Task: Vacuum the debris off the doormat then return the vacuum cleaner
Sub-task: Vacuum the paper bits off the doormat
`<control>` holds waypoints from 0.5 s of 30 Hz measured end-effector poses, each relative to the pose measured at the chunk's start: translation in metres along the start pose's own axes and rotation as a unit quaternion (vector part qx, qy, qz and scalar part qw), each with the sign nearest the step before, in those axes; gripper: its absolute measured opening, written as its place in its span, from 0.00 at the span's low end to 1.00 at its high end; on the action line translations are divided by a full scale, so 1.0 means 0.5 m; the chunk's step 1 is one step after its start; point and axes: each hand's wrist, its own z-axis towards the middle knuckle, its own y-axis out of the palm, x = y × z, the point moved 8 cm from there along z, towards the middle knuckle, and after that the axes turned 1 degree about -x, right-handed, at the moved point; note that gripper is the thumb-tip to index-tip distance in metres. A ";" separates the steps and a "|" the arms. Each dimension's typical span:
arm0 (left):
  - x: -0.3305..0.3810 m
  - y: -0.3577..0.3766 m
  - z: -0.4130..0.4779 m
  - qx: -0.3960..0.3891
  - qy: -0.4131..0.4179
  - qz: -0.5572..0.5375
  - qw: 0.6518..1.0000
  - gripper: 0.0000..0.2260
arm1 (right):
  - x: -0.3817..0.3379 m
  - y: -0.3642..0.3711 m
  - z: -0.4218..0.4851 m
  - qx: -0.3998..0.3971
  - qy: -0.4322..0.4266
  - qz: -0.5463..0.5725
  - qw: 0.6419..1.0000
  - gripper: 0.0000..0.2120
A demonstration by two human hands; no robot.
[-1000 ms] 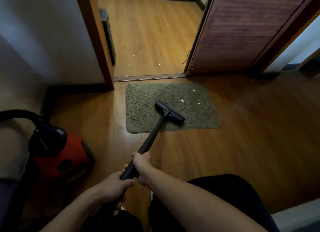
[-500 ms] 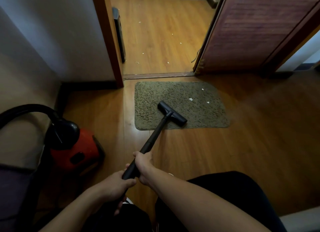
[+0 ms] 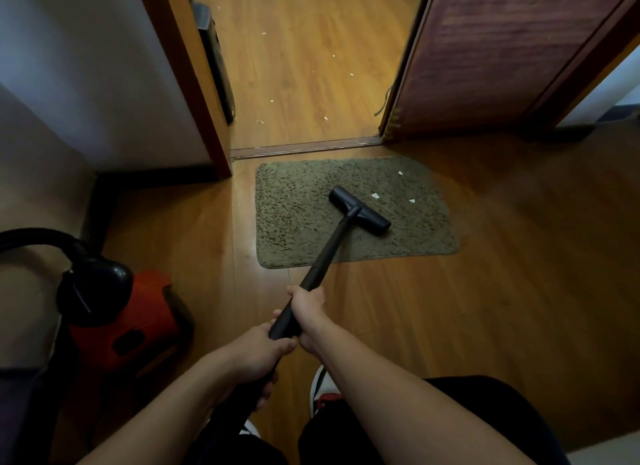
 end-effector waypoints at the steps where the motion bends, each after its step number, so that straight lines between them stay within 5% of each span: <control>1: 0.014 0.006 0.005 -0.001 0.001 0.001 1.000 0.21 | -0.011 -0.009 0.007 0.001 0.000 0.002 1.000 0.19; 15: 0.160 0.056 0.064 0.017 0.039 0.019 0.999 0.11 | -0.135 -0.095 0.088 0.020 -0.022 0.009 1.000 0.14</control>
